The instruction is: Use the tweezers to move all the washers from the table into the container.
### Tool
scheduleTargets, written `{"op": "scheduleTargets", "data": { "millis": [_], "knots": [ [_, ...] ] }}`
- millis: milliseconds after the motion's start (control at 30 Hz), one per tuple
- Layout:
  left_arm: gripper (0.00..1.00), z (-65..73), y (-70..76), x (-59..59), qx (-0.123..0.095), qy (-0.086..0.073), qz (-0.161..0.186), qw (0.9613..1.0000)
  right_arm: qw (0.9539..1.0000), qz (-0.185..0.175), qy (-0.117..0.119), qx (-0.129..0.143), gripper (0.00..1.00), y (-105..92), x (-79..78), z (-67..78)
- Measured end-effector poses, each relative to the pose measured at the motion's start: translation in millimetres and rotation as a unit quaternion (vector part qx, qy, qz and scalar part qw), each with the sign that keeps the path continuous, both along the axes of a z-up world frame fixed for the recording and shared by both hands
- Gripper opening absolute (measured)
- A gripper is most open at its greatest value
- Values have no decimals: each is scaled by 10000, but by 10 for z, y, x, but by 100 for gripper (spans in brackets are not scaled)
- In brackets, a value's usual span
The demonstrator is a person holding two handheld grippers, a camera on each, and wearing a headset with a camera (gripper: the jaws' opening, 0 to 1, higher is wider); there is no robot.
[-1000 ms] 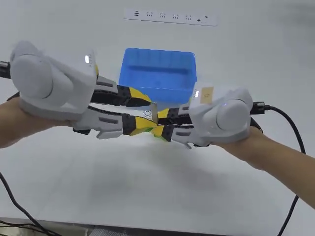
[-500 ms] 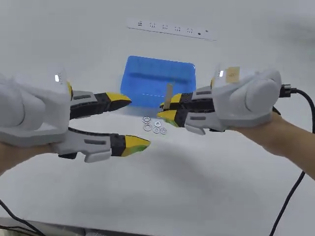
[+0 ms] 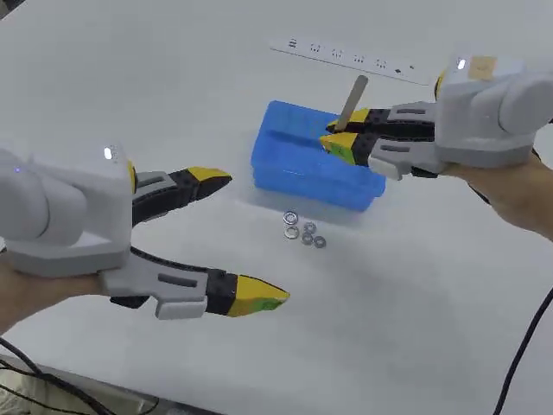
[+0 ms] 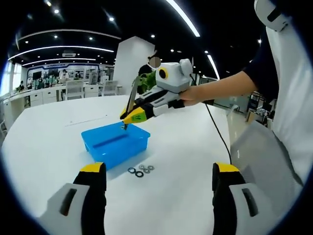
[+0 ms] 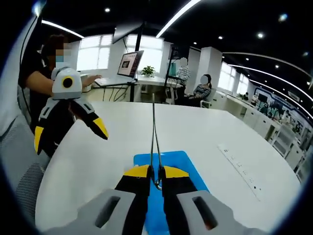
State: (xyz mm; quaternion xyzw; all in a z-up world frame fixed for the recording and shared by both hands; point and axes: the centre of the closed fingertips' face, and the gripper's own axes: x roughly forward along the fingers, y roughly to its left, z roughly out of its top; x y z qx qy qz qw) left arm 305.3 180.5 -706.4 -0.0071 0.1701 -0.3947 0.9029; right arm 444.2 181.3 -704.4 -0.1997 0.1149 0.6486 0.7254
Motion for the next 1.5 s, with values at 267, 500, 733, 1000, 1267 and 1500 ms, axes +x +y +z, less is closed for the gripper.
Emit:
{"op": "scheduleTargets", "data": {
  "millis": [267, 500, 733, 1000, 1267, 1500],
  "knots": [
    [99, 2, 77, 54, -87, 86, 241, 9996, 9996, -110, 223, -110, 10, 127, 196, -357],
    [99, -15, 82, 82, -55, 122, 325, 9994, 9994, -113, 269, -176, 10, 180, 242, -486],
    [99, -10, 113, 97, -155, 150, 410, 9989, 9989, -117, 341, -289, 11, 178, 231, -573],
    [99, 28, 156, 147, -274, 106, 493, 9984, 9989, -149, 306, -317, 10, 157, 227, -546],
    [97, 185, 206, 560, -395, -276, 583, 9971, 9993, -120, 183, -311, 8, 121, 225, -437],
    [73, 443, 167, 1004, -538, -788, 441, 9945, 9992, 27, 58, -403, 8, 88, 152, -373]
  ]
}}
